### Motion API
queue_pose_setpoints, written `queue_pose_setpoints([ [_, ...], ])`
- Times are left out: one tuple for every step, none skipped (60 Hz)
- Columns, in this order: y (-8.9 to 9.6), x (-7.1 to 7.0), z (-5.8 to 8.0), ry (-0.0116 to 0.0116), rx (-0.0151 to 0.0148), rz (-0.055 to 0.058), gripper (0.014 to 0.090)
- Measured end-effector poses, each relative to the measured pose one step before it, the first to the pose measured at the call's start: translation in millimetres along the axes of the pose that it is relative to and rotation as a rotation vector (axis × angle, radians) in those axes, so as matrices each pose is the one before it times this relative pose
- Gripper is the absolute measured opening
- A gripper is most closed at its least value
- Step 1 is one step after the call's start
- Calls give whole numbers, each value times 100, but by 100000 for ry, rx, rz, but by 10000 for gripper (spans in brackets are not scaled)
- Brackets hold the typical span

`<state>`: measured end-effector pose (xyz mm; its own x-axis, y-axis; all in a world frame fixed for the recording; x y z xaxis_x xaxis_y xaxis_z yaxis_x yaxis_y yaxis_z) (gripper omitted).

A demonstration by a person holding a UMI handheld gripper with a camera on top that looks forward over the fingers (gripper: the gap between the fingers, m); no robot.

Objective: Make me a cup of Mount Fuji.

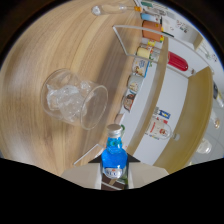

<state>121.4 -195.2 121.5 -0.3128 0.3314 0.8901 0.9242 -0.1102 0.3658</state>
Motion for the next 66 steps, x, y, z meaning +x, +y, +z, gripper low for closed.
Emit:
queue_pose_setpoints([
  [-12,-11,191,267,70,-853,354],
  [-82,-78,-66,-279,144,-139,355],
  [-151,-82,-87,-375,349,220,356],
  [-40,4,-28,-241,170,213,354],
  [-8,20,-7,-105,56,246,354],
  [-8,49,-9,47,1,287,357],
  [8,41,-11,67,-25,392,355],
  [9,30,-14,-57,40,616,355],
  [1,6,40,4,92,855,357],
  [-5,50,-84,-124,250,1357,355],
  [28,151,-46,-227,327,1590,356],
  [-52,64,-100,-285,596,2068,355],
  [-50,96,-130,-327,677,2448,356],
  [-47,146,-133,-119,731,2959,355],
  [-56,200,-163,-31,813,3452,355],
  [-60,218,-166,-158,835,3930,357],
  [-26,186,-228,-555,896,4083,356],
  [-77,124,-154,-514,1232,4360,356],
  [-40,113,-234,-984,793,5087,357],
  [-39,187,-242,-723,709,5559,358],
  [-57,235,-266,-569,770,6001,359],
  [-162,202,-273,-853,1266,6397,359],
  [-282,142,-283,-1235,1854,6539,362],
  [-281,181,-300,-1068,2029,6425,359],
  [-256,286,-294,-557,2073,6086,359],
  [-120,508,-167,-145,1536,5470,359],
  [-81,503,-379,540,2018,5300,360],
  [-146,297,-288,-274,1702,5721,360],
  [-206,201,-294,-728,2076,5763,362],
  [-194,165,-277,-1041,2250,5647,361],
  [-173,156,-298,-1047,2162,5621,361],
  [-110,207,-252,-812,1893,5689,361],
  [4,242,-228,-606,1661,5678,362],
  [48,261,-204,-487,1484,5348,360],
  [-11,190,-84,-419,896,5284,361],
  [266,375,-126,-246,1128,4464,363],
  [362,328,-126,-234,571,4364,362],
  [380,312,-115,78,69,3958,361],
  [589,424,-76,-382,-368,4554,361],
  [416,418,-102,599,-220,3779,362],
  [502,511,-36,481,-300,3968,362],
  [495,538,-27,555,-269,3863,363],
  [507,512,9,485,-252,3716,361],
  [571,550,11,460,-369,3477,362],
  [576,598,61,569,-490,3259,362],
  [722,836,121,548,-575,3132,362],
  [584,511,147,1027,-819,2945,362],
  [608,654,85,948,-926,2604,361],
  [605,607,110,775,-946,2253,360],
  [605,591,111,615,-934,1926,360],
  [592,618,127,645,-830,1617,360],
  [560,580,202,694,-744,1386,360],
  [567,561,204,705,-820,1268,360],
  [645,701,353,330,-960,1185,360],
  [570,508,234,568,-988,662,359],
  [564,484,277,574,-1254,501,359],
  [484,444,248,684,-976,-9,359],
  [439,435,220,549,-901,-120,361],
  [421,325,236,272,-938,94,360],
  [393,223,224,-12,-951,297,360],
  [353,173,229,-205,-927,482,361],
  [332,169,224,-221,-851,580,360],
  [385,225,125,-116,-1029,545,360],
  [286,112,312,-158,-682,409,360],
  [338,288,257,-18,-770,11,359],
  [238,181,206,117,-667,-303,360],
])
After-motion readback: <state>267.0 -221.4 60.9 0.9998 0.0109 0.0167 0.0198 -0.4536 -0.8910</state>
